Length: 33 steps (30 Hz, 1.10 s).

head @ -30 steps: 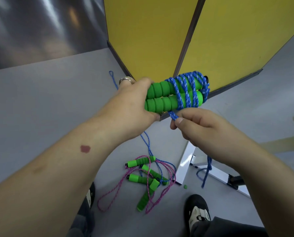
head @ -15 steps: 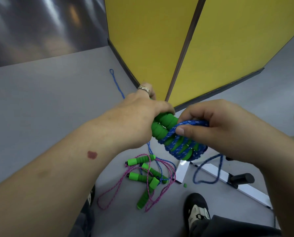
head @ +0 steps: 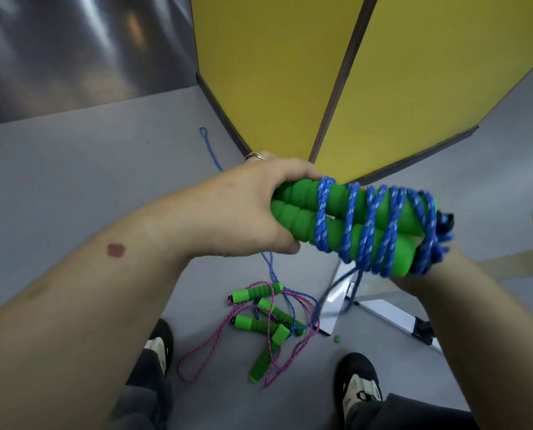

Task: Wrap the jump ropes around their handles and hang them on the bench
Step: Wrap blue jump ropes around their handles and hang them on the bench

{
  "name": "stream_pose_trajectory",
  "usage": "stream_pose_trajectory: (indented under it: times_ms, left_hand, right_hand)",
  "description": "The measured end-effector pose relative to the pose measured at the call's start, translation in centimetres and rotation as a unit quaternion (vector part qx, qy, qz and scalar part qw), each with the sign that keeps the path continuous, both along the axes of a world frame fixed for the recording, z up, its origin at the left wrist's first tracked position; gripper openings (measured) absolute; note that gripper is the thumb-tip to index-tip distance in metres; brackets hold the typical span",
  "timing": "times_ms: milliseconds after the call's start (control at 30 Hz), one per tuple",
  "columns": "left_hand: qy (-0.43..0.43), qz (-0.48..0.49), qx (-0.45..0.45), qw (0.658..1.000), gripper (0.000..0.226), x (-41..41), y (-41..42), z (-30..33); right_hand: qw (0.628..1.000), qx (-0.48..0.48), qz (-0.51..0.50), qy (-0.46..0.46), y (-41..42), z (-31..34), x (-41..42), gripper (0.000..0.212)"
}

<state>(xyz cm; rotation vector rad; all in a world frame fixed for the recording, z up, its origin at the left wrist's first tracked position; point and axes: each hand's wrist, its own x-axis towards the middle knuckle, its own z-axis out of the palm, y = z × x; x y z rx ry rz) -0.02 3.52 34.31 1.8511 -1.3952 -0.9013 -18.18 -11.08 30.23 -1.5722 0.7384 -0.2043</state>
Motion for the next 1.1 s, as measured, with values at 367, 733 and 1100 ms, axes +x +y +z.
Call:
stream_pose_trajectory:
  times_ms: [367, 733, 1100]
  left_hand:
    - [0.247, 0.095, -0.05, 0.963, 0.057, -0.6, -1.2, -1.8]
    - [0.036, 0.148, -0.065, 0.986, 0.052, -0.4, -1.3, -2.1]
    - [0.074, 0.053, -0.04, 0.995, 0.063, -0.7, -1.2, -1.8]
  right_hand:
    - [0.992, -0.06, 0.057, 0.093, 3.1, 0.9, 1.6, 0.031]
    - [0.937, -0.269, 0.162, 0.153, 2.6, 4.6, 0.5, 0.033]
    - [0.954, -0.288, 0.072, 0.033, 1.2, 5.6, -0.4, 0.021]
